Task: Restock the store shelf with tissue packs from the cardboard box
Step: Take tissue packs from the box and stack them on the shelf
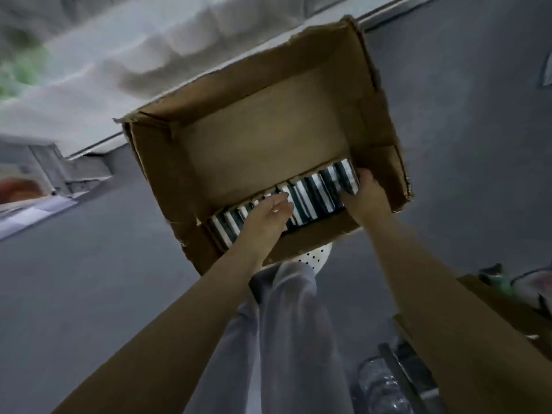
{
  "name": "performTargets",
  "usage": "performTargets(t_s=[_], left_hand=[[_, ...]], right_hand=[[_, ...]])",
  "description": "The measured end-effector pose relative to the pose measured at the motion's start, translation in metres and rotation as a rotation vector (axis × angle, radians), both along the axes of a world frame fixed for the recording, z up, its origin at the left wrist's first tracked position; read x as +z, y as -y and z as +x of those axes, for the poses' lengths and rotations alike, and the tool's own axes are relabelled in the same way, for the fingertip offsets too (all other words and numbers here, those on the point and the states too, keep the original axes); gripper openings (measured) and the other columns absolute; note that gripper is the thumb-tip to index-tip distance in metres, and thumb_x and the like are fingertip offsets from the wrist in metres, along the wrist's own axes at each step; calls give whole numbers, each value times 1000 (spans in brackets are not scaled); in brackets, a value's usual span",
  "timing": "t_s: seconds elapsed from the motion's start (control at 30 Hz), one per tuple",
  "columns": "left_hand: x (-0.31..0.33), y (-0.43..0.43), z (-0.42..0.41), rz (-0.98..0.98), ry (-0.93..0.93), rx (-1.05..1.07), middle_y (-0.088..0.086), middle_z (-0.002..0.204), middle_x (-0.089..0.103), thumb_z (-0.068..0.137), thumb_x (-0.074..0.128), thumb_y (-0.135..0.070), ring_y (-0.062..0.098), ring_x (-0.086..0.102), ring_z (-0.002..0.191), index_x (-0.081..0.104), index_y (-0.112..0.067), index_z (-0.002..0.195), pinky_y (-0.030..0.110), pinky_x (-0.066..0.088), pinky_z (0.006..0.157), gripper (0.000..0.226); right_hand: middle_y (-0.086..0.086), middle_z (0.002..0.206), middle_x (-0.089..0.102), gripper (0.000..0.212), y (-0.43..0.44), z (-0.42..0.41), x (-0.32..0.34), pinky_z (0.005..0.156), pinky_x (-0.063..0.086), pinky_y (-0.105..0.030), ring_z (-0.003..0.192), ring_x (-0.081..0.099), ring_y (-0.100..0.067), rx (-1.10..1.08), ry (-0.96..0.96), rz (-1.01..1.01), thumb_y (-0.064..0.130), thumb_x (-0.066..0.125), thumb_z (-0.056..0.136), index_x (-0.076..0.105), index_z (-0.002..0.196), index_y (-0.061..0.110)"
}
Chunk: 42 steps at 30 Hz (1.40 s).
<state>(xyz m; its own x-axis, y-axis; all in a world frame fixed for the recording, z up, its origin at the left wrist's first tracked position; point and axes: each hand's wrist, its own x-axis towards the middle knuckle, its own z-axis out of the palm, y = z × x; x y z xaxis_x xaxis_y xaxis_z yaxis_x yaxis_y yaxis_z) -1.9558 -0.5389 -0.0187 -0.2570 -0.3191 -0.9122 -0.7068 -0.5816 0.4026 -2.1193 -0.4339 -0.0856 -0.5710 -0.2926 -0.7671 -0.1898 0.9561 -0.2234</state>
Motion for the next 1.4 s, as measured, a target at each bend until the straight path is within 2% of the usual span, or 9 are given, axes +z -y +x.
performTargets(t_s=[0.1, 0.3, 0.4, 0.6, 0.77, 0.93, 1.07, 1.23, 1.4], left_hand=[[-42, -1, -2, 44, 16, 39, -15, 112, 54, 100, 51, -30, 0, 52, 102, 55, -23, 134, 17, 39, 89, 35], [-91, 5, 4, 82, 27, 33, -9, 141, 47, 100, 51, -35, 11, 44, 129, 53, -29, 136, 28, 43, 95, 36], [-102, 9, 11, 73, 21, 43, -6, 141, 50, 100, 52, -33, 11, 45, 129, 52, -25, 138, 33, 37, 111, 39], [-87, 22, 21, 37, 46, 63, -6, 132, 56, 99, 54, -31, 10, 51, 122, 59, -28, 124, 35, 38, 112, 26], [-23, 31, 20, 18, -5, 92, -1, 134, 54, 97, 56, -32, 16, 50, 124, 59, -25, 123, 39, 37, 113, 27], [75, 46, 24, 116, -81, 247, -1, 144, 47, 88, 67, -40, 21, 49, 128, 32, -30, 146, 43, 40, 108, 69], [171, 58, 25, 180, -269, 362, 2, 131, 61, 87, 67, -35, 24, 62, 116, 44, -28, 139, 46, 50, 97, 57], [321, 60, 41, 174, -449, 452, 2, 128, 65, 84, 66, -43, 22, 64, 114, 50, -27, 136, 47, 52, 95, 57], [458, 82, 57, 38, -546, 484, 2, 123, 68, 90, 63, -44, 20, 67, 109, 55, -24, 131, 35, 58, 78, 47]], right_hand=[[-16, 139, 46, 66, 5, -3, -49, 102, 41, -46, 127, 47, -36, -14, -21, 94, 26, 65, 91, 30, 144, 9], [-19, 143, 40, 83, 7, -7, -109, 104, 40, -53, 130, 41, -39, 84, -26, 234, 26, 73, 85, 21, 147, 8], [-20, 137, 44, 77, 8, -7, -121, 100, 44, -52, 125, 46, -39, 107, -76, 249, 21, 73, 84, 24, 142, 6], [-18, 131, 50, 66, 17, -2, -87, 98, 44, -50, 123, 47, -37, 64, -211, 149, 20, 74, 82, 35, 133, 6], [-10, 116, 58, 59, 26, 10, 0, 86, 50, -45, 106, 56, -30, 20, -188, -150, 32, 75, 76, 44, 121, 10], [16, 100, 59, 39, 42, 32, 135, 80, 56, -28, 94, 62, -8, -353, 235, -482, 21, 72, 85, 50, 116, 28], [12, 103, 68, 31, 54, 43, 253, 70, 55, -19, 92, 69, -6, -401, 518, -655, 9, 66, 90, 59, 112, 30], [6, 108, 73, 33, 76, 58, 409, 76, 55, -24, 99, 70, -14, -327, 685, -750, 13, 63, 93, 61, 124, 23], [-6, 124, 67, 48, 89, 71, 533, 104, 45, -51, 118, 61, -31, -389, 672, -917, 21, 73, 83, 59, 128, 26]])
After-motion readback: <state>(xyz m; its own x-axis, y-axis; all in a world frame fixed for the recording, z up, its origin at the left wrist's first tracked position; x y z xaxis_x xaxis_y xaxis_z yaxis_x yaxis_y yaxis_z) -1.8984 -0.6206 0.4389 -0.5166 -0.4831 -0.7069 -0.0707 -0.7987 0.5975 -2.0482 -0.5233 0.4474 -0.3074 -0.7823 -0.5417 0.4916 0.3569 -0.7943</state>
